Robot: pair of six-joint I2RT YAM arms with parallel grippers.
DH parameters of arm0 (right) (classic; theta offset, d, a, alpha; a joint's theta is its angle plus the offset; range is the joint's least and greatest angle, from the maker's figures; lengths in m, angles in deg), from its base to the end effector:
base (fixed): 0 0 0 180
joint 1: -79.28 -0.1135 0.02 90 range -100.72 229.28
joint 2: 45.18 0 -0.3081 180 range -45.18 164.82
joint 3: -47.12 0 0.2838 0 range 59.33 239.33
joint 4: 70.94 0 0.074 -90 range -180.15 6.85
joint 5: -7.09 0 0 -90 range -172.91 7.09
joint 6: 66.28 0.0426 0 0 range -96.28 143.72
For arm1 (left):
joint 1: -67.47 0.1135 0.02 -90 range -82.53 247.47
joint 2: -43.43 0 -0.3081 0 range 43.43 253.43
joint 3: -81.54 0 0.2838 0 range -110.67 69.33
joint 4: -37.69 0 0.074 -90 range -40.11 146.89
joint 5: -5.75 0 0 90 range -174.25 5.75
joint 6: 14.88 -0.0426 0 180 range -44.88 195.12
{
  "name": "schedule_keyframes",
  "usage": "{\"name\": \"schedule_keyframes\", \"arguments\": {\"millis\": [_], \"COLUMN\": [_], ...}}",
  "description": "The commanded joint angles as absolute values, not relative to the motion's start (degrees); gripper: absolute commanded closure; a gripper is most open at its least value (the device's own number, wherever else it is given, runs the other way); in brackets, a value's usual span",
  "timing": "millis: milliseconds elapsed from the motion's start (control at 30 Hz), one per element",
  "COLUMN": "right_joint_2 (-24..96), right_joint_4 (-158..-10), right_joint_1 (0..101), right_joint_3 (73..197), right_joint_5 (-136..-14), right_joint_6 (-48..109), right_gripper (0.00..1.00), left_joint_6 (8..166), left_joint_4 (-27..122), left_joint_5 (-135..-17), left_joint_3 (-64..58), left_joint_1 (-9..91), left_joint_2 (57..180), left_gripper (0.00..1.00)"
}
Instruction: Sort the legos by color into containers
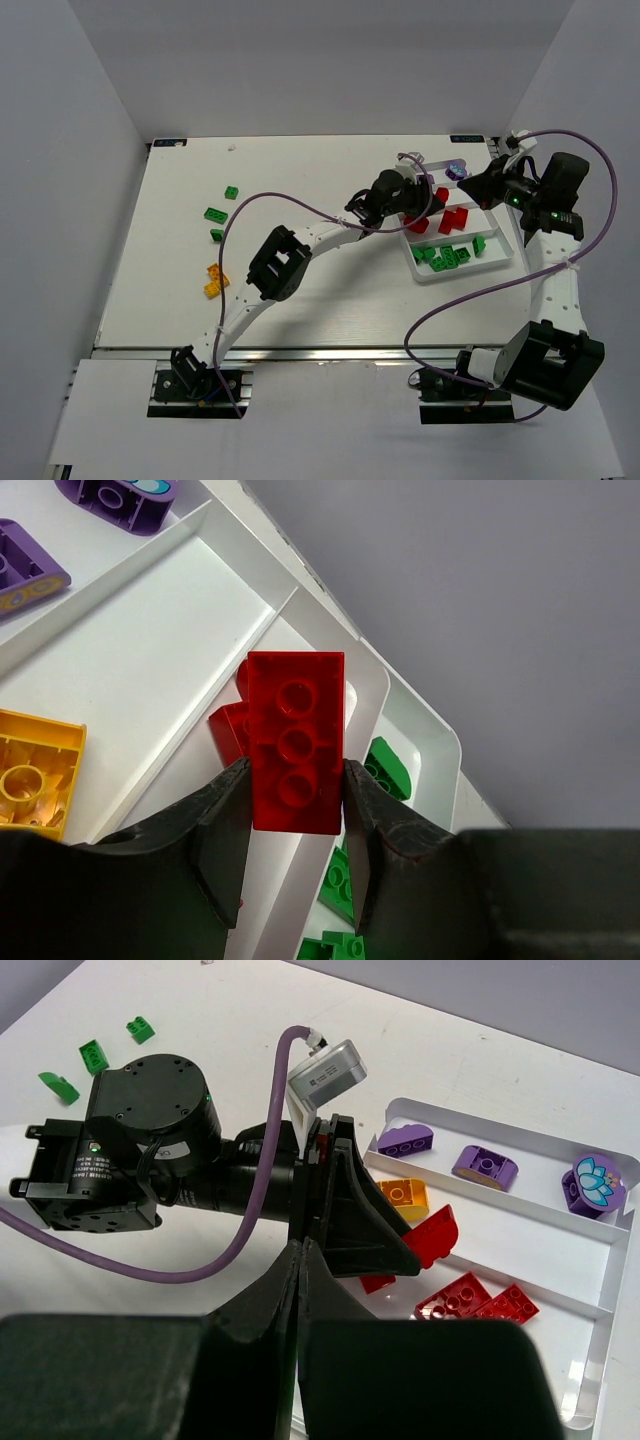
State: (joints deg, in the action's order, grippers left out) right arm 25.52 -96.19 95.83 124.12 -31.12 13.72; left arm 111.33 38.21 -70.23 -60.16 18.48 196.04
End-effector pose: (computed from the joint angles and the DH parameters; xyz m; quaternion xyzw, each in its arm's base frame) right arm 0.2925 -0.0520 0.4028 -0.2115 0.7454 0.2259 0.5904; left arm 0.4419 -0.5239 0.1787 0.1623 0.7548 -0.4949 0.3987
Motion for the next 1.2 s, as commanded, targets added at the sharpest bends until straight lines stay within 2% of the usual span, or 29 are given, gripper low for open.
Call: {"name": "schedule_keyframes", "arguments": {"millis": [0,233,333,600,633,733,767,867,933,1067,1167], "right_joint_2": [25.7,25.7,25.7,25.5,25.5,26.0,26.2,27.7,28.5,29.6,30.8], "right_joint_4": [-93.5,-93.1,-93.2,-93.9,-94.3,-96.8,-97.9,-102.8,-105.5,-108.2,-113.4], "right_joint_1": [96.2,96.3,96.4,96.3,96.3,96.4,96.3,96.3,96.3,95.9,94.2], "right_joint_3": [124.5,124.2,124.2,124.5,124.6,125.7,126.1,128.7,130.2,132.4,135.1], "right_joint_5": [-29.4,-29.3,-29.2,-27.8,-27.2,-22.5,-20.4,-13.2,-9.7,-5.7,-6.5], "right_joint_6": [14.8,15.0,15.0,13.8,13.1,9.1,7.6,1.9,-1.1,-4.1,-8.7], "right_gripper": [1.0,1.0,1.0,0.99,0.97,0.78,0.66,0.52,0.46,0.41,0.4], "left_joint_6": [110.2,110.4,110.3,106.9,106.2,104.3,103.8,101.1,98.9,98.2,100.9], "left_joint_4": [39.5,40.1,40.1,42.1,42.6,42.9,42.8,43.3,44.1,43.6,42.4], "left_joint_5": [-71.0,-70.4,-70.4,-72.3,-72.7,-74.4,-74.8,-76.3,-78.3,-81.0,-83.4], "left_joint_3": [-62.6,-62.6,-62.6,-62.4,-62.2,-60.1,-59.2,-54.0,-48.3,-32.2,-15.4], "left_joint_1": [17.8,17.4,17.5,17.5,17.6,18.6,19.2,20.4,20.9,23.9,27.0], "left_joint_2": [196.4,196.6,196.4,193.5,192.0,187.3,185.9,179.1,175.1,161.0,149.2], "left_gripper": [0.51,0.47,0.43,0.43,0.46,0.53,0.6,0.71,0.74,0.74,0.61]}}
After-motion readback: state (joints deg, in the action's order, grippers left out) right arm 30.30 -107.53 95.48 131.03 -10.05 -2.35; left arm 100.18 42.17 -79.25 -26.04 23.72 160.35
